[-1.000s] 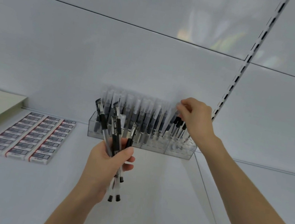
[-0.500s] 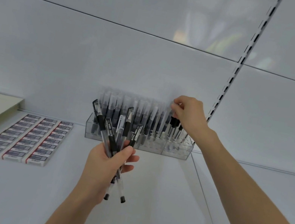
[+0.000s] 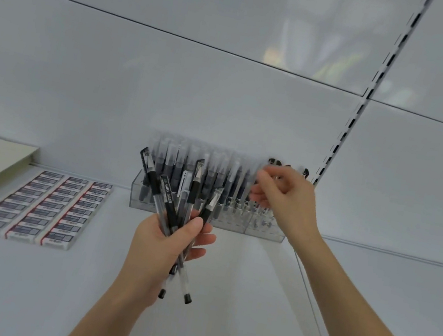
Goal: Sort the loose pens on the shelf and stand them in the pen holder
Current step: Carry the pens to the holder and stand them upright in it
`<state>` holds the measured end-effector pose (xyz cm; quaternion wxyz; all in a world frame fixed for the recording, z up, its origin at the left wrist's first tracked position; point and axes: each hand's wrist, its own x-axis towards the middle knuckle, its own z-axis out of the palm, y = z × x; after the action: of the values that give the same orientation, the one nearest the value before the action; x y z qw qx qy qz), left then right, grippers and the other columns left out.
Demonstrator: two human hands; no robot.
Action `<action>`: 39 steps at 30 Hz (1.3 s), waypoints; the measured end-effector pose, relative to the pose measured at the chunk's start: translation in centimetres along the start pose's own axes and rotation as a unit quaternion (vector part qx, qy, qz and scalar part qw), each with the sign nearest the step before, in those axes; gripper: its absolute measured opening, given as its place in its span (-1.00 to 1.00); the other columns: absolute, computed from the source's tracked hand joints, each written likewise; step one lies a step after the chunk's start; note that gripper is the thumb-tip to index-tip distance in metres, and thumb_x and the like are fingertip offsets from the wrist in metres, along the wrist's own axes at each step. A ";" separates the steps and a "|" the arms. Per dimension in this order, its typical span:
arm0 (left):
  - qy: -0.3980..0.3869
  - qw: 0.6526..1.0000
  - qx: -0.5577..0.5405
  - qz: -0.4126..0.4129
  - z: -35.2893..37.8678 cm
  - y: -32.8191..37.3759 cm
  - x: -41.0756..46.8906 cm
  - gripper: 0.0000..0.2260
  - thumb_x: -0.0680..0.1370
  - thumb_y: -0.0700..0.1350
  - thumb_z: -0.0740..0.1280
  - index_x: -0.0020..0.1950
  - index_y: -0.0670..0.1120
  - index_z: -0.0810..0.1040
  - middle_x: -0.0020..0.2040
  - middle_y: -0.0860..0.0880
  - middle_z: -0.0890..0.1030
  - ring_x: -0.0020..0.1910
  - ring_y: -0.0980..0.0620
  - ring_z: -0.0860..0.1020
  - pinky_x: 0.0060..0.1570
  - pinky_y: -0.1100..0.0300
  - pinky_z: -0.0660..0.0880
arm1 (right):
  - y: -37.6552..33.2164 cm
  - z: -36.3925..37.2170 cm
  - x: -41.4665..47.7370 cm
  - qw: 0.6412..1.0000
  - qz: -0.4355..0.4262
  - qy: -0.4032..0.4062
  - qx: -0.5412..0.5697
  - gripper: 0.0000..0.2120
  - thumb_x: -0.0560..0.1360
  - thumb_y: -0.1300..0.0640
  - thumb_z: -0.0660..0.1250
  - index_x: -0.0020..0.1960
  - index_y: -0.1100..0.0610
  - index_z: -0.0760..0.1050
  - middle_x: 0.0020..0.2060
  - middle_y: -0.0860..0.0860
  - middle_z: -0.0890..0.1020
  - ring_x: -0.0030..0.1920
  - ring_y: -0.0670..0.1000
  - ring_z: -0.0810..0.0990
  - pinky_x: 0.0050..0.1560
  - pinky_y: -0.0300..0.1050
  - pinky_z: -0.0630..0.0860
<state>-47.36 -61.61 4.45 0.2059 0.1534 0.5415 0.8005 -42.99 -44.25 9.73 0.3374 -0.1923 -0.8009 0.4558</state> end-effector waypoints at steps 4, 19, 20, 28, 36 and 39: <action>-0.028 1.000 -0.001 -0.002 0.9 -0.1 -0.1 -0.91 0.52 -0.27 0.28 -0.02 -0.18 0.55 -0.27 -0.07 0.70 -0.26 0.00 0.68 -0.33 0.23 0.60 | -1.8 0.4 -2.5 0.982 0.045 -0.161 0.086 -0.94 0.46 0.16 0.37 -0.08 0.12 0.56 -0.32 -0.01 0.69 -0.28 -0.06 0.68 -0.26 -0.27 0.58; -0.002 0.997 0.073 0.017 -0.7 -0.1 0.2 -0.96 0.54 -0.21 0.27 -0.03 -0.15 0.48 -0.27 -0.09 0.65 -0.49 0.10 0.52 -0.56 0.28 0.41 | -0.8 -3.4 3.3 0.985 -0.073 0.155 -0.002 -0.86 0.49 0.19 0.30 0.02 0.05 0.53 -0.27 0.03 0.62 -0.25 0.02 0.64 -0.04 -0.03 0.59; -0.002 0.997 0.071 0.015 -0.6 -0.1 0.3 -0.96 0.54 -0.23 0.27 -0.04 -0.15 0.49 -0.28 -0.09 0.64 -0.50 0.11 0.49 -0.57 0.28 0.40 | -0.5 -3.6 3.5 0.984 -0.077 0.160 -0.022 -0.85 0.49 0.18 0.30 0.04 0.05 0.54 -0.25 0.04 0.62 -0.22 0.03 0.64 -0.01 -0.03 0.58; -0.021 0.997 0.079 0.010 0.4 -0.4 0.4 -0.93 0.54 -0.28 0.26 0.00 -0.18 0.49 -0.19 -0.11 0.66 -0.47 0.12 0.49 -0.54 0.28 0.41 | 1.6 -5.2 4.7 0.977 -0.071 0.180 -0.094 -0.78 0.52 0.17 0.27 0.15 0.12 0.52 -0.15 0.04 0.60 -0.10 0.14 0.63 0.07 0.01 0.53; -0.022 0.996 0.081 0.013 0.5 -0.3 0.3 -0.93 0.53 -0.28 0.26 -0.01 -0.18 0.50 -0.18 -0.12 0.67 -0.46 0.12 0.51 -0.54 0.29 0.42 | 2.7 -4.5 5.6 0.980 -0.073 0.154 -0.101 -0.78 0.52 0.18 0.27 0.15 0.16 0.53 -0.16 0.06 0.59 -0.14 0.11 0.60 0.04 0.02 0.54; -0.020 0.996 0.081 0.016 0.5 -0.3 0.3 -0.93 0.53 -0.28 0.28 -0.05 -0.16 0.53 -0.23 -0.08 0.67 -0.45 0.12 0.52 -0.52 0.28 0.44 | 3.4 -3.9 5.5 0.982 -0.066 0.110 -0.140 -0.79 0.52 0.20 0.27 0.14 0.18 0.53 -0.17 0.06 0.59 -0.16 0.11 0.60 0.02 0.03 0.54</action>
<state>-47.36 -60.92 4.36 0.1908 0.1947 0.5974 0.7542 -44.01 -36.75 10.21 0.4223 -0.2332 -0.8257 0.2926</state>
